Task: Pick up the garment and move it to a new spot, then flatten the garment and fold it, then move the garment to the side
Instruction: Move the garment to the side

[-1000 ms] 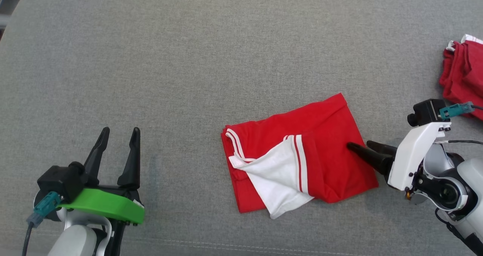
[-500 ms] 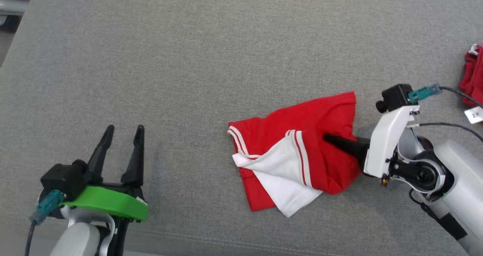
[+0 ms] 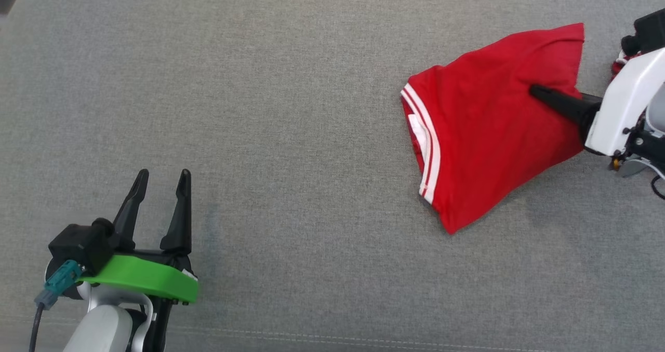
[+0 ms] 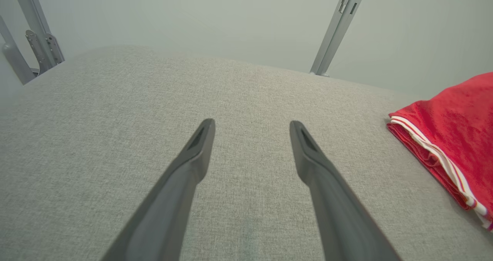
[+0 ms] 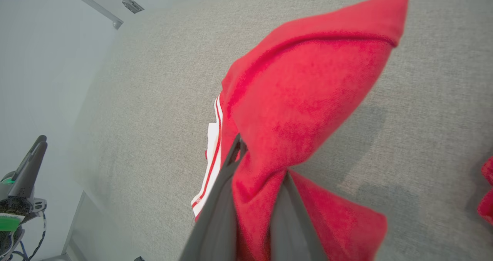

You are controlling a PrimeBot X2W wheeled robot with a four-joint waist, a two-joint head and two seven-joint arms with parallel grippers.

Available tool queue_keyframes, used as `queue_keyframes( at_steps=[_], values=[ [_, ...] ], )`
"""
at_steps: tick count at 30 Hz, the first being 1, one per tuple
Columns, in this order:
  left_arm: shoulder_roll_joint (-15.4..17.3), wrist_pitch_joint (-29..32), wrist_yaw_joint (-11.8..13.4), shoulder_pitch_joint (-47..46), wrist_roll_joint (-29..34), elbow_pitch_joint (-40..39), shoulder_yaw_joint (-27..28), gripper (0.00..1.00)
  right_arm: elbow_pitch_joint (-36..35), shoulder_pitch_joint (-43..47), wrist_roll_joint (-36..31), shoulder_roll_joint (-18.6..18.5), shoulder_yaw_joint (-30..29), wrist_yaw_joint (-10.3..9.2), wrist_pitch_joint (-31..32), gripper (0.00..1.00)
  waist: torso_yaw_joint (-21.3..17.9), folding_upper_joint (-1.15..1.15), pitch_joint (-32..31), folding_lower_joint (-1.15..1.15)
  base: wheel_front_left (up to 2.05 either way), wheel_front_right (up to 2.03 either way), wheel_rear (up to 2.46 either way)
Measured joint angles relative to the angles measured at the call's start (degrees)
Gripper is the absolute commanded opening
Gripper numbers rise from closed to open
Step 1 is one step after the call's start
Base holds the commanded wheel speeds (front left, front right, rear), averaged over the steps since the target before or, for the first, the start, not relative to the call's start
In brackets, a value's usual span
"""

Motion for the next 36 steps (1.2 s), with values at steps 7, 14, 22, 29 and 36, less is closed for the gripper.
queue_keyframes(
  at_steps=[7,14,22,29,36],
  values=[
    [0.1,0.0,-0.5,-0.1,0.6,-0.3,-0.8,1.00,4.0,-0.2,0.1,-5.6,-6.8,-3.37,-0.3,0.00,-1.1,0.00,1.9,0.00,0.00,0.00,0.00],
    [0.0,0.0,-1.0,-1.9,0.8,-0.3,-1.5,1.00,6.8,-2.5,-0.5,-8.8,-12.7,-4.49,-3.3,0.00,-2.1,0.00,3.8,0.00,0.00,0.00,0.00],
    [-0.2,0.0,-1.8,-2.5,1.0,1.0,-2.7,1.00,15.6,0.3,-3.8,-10.8,-15.7,-5.00,-8.7,0.45,-2.7,0.00,4.7,0.00,0.00,0.00,0.00],
    [-0.2,0.0,-1.9,-2.9,1.1,1.6,-2.4,1.00,26.3,4.9,-11.1,-8.9,-18.6,-5.08,-20.3,1.00,-3.4,0.00,4.4,0.00,0.00,0.00,0.00],
    [-0.3,0.0,-1.6,-2.9,0.8,2.9,0.4,1.00,25.4,5.7,-15.7,-4.9,-19.9,-5.06,-32.4,1.00,-4.6,0.00,2.5,0.00,0.00,0.00,0.00]
  ],
)
